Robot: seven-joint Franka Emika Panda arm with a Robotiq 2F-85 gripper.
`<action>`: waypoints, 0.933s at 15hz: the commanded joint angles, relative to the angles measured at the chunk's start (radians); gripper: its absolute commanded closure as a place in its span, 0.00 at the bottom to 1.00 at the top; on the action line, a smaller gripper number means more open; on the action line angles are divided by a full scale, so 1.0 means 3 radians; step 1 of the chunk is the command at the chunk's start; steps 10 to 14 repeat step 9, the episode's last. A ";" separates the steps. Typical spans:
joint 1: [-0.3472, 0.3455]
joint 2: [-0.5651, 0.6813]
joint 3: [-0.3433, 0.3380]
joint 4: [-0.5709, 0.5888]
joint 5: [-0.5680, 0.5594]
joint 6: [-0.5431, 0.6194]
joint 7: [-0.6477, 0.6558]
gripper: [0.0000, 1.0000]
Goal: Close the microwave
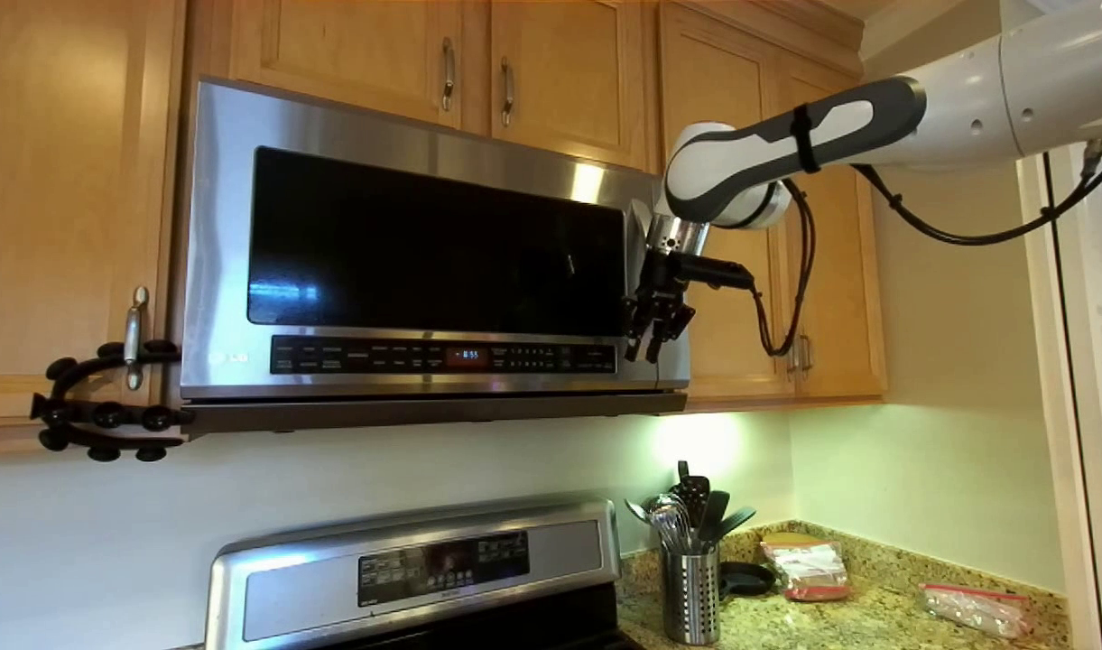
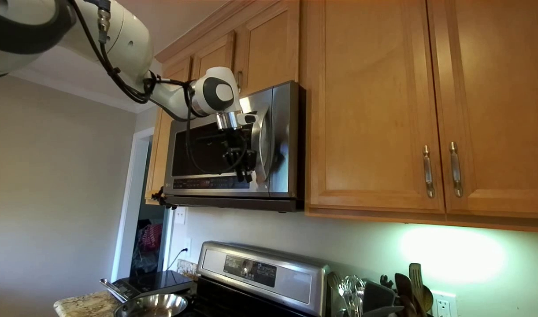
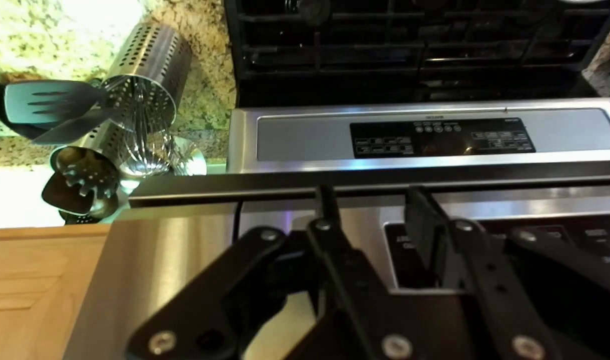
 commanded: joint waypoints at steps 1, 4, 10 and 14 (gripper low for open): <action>0.0101 -0.0237 -0.0033 -0.0193 0.0175 -0.0309 0.0011 0.31; 0.0129 -0.0384 -0.0039 -0.0370 0.0287 -0.0556 0.0051 0.10; 0.0124 -0.0363 -0.0020 -0.0402 0.0261 -0.0628 0.0082 0.03; 0.0124 -0.0363 -0.0020 -0.0402 0.0261 -0.0628 0.0082 0.03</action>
